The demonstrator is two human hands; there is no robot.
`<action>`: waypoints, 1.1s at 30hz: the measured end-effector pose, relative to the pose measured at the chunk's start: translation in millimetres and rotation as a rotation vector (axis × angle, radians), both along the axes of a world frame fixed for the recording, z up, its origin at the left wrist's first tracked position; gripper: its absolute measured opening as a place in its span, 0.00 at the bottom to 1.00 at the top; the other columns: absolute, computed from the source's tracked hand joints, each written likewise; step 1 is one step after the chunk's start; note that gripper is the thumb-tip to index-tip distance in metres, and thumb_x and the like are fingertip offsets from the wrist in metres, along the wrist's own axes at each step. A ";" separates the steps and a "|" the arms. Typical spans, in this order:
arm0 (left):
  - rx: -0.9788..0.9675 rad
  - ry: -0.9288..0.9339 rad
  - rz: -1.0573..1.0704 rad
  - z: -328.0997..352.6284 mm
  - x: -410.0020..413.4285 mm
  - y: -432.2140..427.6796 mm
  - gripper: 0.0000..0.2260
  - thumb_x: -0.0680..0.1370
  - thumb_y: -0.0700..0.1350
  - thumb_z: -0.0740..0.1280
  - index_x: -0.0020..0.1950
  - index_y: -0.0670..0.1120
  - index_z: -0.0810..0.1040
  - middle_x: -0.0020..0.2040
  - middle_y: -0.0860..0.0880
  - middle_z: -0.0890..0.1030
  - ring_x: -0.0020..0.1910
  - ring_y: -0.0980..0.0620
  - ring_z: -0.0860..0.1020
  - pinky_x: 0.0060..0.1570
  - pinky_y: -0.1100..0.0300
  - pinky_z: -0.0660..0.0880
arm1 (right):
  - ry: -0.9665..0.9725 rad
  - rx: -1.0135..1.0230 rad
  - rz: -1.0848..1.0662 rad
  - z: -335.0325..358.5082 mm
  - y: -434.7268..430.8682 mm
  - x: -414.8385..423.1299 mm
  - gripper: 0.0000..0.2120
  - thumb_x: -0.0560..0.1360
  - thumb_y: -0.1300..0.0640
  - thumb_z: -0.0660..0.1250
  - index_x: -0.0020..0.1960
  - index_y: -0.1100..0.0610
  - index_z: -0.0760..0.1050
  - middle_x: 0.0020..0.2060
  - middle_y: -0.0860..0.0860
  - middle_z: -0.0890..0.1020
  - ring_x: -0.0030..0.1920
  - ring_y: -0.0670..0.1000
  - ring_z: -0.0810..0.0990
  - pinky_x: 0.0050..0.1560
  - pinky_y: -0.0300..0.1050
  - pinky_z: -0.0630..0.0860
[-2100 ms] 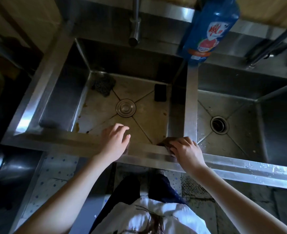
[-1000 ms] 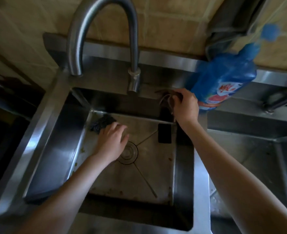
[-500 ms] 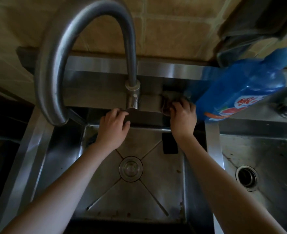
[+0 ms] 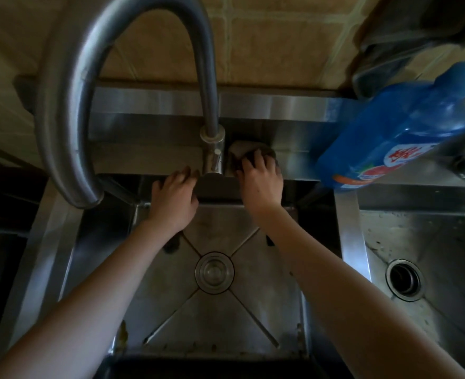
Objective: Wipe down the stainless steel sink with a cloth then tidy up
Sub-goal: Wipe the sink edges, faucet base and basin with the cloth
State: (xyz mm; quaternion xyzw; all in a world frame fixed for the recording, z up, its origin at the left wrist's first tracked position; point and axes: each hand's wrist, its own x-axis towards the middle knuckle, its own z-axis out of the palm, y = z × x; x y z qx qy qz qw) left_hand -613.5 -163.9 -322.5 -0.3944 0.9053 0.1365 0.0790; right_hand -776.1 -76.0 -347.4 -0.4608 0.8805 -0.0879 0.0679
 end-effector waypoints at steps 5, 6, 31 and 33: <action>0.023 -0.031 0.006 5.1 -4.9 0.1 0.22 0.77 0.47 0.62 0.71 0.50 0.66 0.73 0.48 0.65 0.70 0.44 0.64 0.67 0.41 0.58 | -0.018 0.015 0.007 9.1 19.5 -28.2 0.17 0.79 0.47 0.58 0.64 0.52 0.72 0.70 0.53 0.68 0.70 0.59 0.65 0.63 0.57 0.68; 0.028 -0.027 0.008 5.6 -5.2 0.3 0.22 0.77 0.47 0.62 0.71 0.50 0.66 0.72 0.47 0.66 0.70 0.44 0.65 0.67 0.41 0.58 | -0.024 0.011 -0.059 10.8 27.1 -36.4 0.16 0.79 0.48 0.58 0.62 0.53 0.73 0.70 0.54 0.68 0.68 0.59 0.66 0.60 0.57 0.69; 0.049 -0.025 0.028 7.4 -8.5 -3.0 0.17 0.76 0.49 0.63 0.65 0.51 0.72 0.61 0.48 0.75 0.64 0.44 0.69 0.67 0.42 0.60 | -0.035 0.027 -0.274 14.2 38.8 -25.9 0.18 0.78 0.48 0.60 0.65 0.54 0.67 0.71 0.57 0.65 0.68 0.63 0.63 0.65 0.62 0.66; 0.051 -0.026 0.026 7.2 -8.9 -4.1 0.16 0.76 0.49 0.63 0.64 0.51 0.72 0.62 0.47 0.75 0.64 0.43 0.69 0.67 0.42 0.60 | -0.049 0.021 -0.259 14.7 35.4 -21.2 0.19 0.77 0.51 0.62 0.67 0.54 0.67 0.72 0.58 0.63 0.69 0.65 0.62 0.65 0.62 0.66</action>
